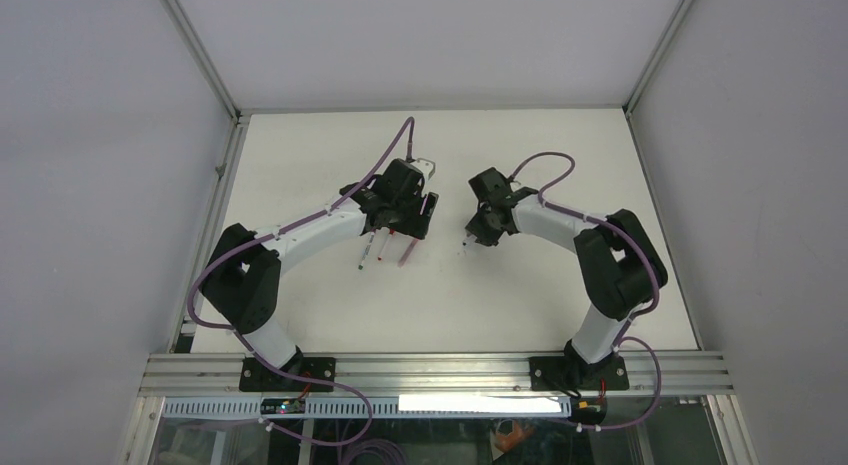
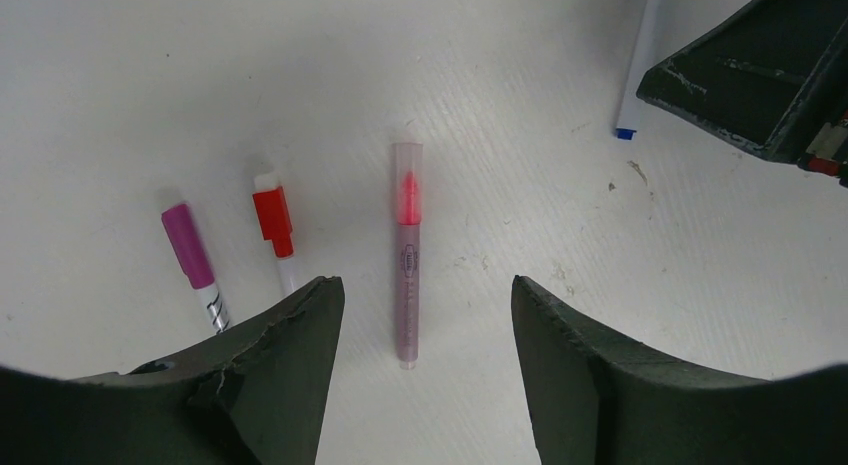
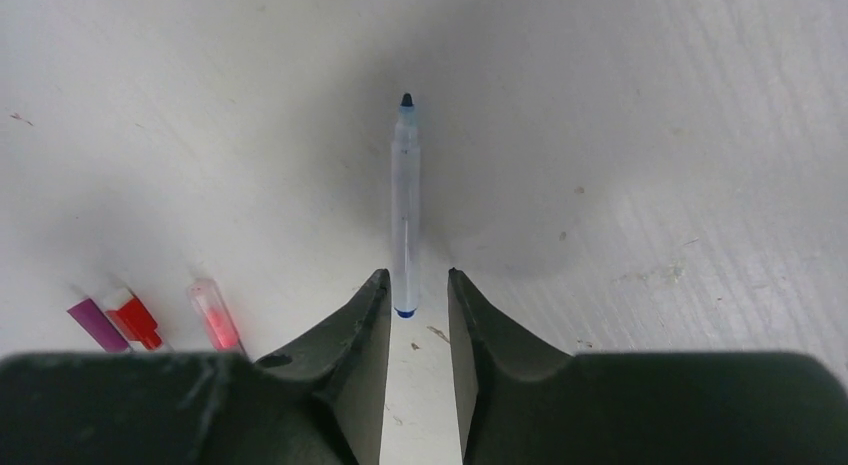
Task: Insert the pens into the pen caps
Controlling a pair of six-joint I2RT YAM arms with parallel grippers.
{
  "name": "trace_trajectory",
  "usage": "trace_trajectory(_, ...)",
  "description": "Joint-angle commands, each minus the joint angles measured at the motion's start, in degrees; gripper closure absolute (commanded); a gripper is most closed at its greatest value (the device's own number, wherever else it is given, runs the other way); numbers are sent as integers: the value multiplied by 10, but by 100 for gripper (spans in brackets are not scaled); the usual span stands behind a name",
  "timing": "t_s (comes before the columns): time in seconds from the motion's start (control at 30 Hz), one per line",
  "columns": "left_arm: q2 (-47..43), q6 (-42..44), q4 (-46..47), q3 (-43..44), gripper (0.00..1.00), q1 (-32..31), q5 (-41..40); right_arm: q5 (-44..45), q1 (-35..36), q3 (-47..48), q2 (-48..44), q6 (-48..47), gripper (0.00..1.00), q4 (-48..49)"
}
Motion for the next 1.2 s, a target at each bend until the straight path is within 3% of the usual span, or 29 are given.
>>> trace_trajectory(0.0,-17,-5,33,-2,36,0,18,45,-13,47,1,-26,70,-22)
trace_trajectory(0.6,-22,1,52,-19,36,0,12,39,-39,145,111,-79,72,-50)
trace_trajectory(0.63,-23,1,54,-21,36,1,11,39,-39,151,115,-85,76,-55)
trace_trajectory(0.73,-29,5,58,-27,36,0,13,38,-38,167,126,-98,99,-87)
trace_trajectory(0.87,-37,9,87,-43,36,1,33,32,-39,155,121,-123,100,-98)
trace_trajectory(0.97,-45,11,140,-62,36,0,51,-14,-42,109,88,-138,100,-38)
trace_trajectory(1.07,-58,9,245,-101,35,0,83,-69,-43,30,21,-132,100,100)
trace_trajectory(1.17,-37,7,295,-98,35,0,94,-105,-43,14,-32,-129,100,156)
